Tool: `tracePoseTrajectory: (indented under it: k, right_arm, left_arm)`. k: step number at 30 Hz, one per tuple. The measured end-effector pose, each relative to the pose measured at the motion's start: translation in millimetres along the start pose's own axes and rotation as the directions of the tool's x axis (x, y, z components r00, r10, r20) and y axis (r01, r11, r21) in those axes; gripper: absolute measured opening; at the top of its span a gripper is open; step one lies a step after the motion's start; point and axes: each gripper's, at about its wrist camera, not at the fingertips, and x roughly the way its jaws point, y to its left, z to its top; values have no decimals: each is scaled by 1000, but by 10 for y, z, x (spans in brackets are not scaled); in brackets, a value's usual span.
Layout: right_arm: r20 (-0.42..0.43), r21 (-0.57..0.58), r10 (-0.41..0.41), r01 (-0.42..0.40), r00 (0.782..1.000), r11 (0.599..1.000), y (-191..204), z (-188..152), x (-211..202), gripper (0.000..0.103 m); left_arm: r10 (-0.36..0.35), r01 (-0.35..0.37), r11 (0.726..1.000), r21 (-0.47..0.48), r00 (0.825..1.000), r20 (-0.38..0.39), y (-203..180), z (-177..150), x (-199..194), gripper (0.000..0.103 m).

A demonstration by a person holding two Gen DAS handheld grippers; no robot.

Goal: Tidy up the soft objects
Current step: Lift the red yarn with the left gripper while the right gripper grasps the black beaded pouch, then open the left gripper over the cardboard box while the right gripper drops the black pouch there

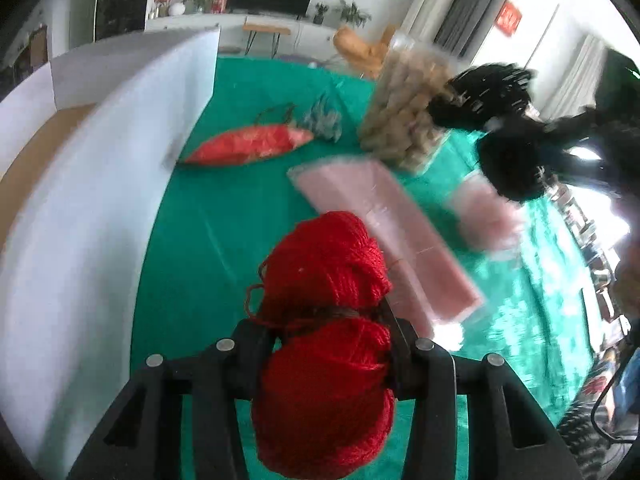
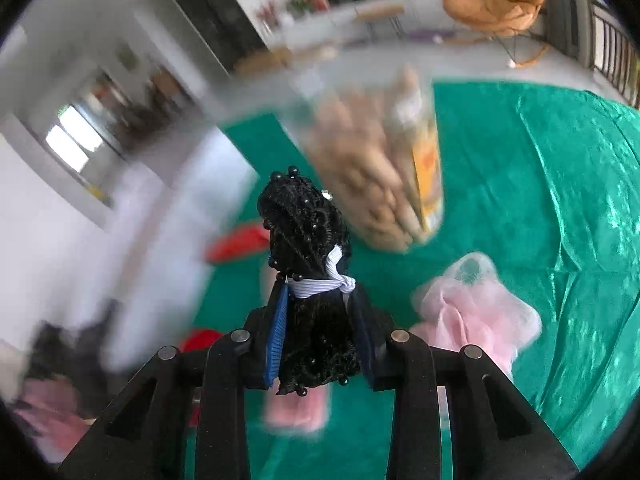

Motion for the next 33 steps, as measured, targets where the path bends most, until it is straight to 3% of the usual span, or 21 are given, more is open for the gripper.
tracePoseTrajectory:
  k: [2,5,7,9,13,17,20,21,22,23,24,25,26,27,29,31,33]
  right_arm:
    - [34,35,39,-41,999,999,-34,-18,-195,34]
    - [3,186,41,-41,999,982,-306,-113,-219,34]
    - [17,224,39,-42,999,974,-378,-224,-271,34]
    - [28,200,27,-32,999,979,-248,-302,-309,34]
    - [55,136,152,-158,987,978,313,-336,-419,33]
    - [59,21,308,-310,949,950,1179,-285,-439,33]
    - [19,-31,431,-431,902,902,1872,-250,-245,33]
    - [-6,-39,460,-460,888,887,2042,-265,-139,33]
    - [-26,-51,471,-472,881,880,2190,-298,-38,38]
    - [-50,-67,472,-475,880,878,2350,-349,96,49]
    - [-83,-73,481,-487,873,870,2445,-375,215,61]
    - [-114,-65,490,-499,864,864,2496,-409,306,73]
    - [-131,-59,487,-497,863,866,2506,-442,363,73]
    - [-132,-79,459,-471,879,879,2487,-500,397,73]
    - [-104,-133,380,-391,919,911,2333,-604,380,72]
    - [-56,-168,272,-278,961,946,2039,-693,367,72]
    - [18,-182,109,-104,994,978,1542,-832,317,72]
  left_arm:
    - [-34,34,999,-8,999,9,-49,-5,-104,45]
    - [-71,71,997,-23,997,16,-93,-24,-249,45]
    - [-93,94,995,-32,995,37,-119,-26,-409,45]
    - [-128,130,991,-39,990,61,-139,5,-629,45]
    - [-146,152,988,-25,977,154,-27,127,-1215,45]
    - [16,-1,998,-55,963,268,410,245,-1828,45]
    - [202,-163,975,-153,936,288,905,254,-2109,50]
    - [304,-256,946,-201,915,266,1089,236,-2157,61]
    - [407,-352,904,-242,882,236,1258,211,-2176,84]
    - [482,-424,865,-268,850,210,1394,181,-2177,95]
    - [542,-480,828,-291,818,193,1509,134,-2185,102]
    - [580,-514,800,-311,795,178,1598,84,-2197,102]
    - [597,-526,785,-327,784,170,1647,48,-2199,102]
    - [604,-521,775,-357,777,176,1698,-25,-2243,102]
    - [590,-490,782,-385,781,206,1686,-107,-2268,102]
    - [541,-436,817,-377,807,238,1566,-134,-2241,102]
    - [447,-354,875,-330,852,271,1295,-110,-2153,102]
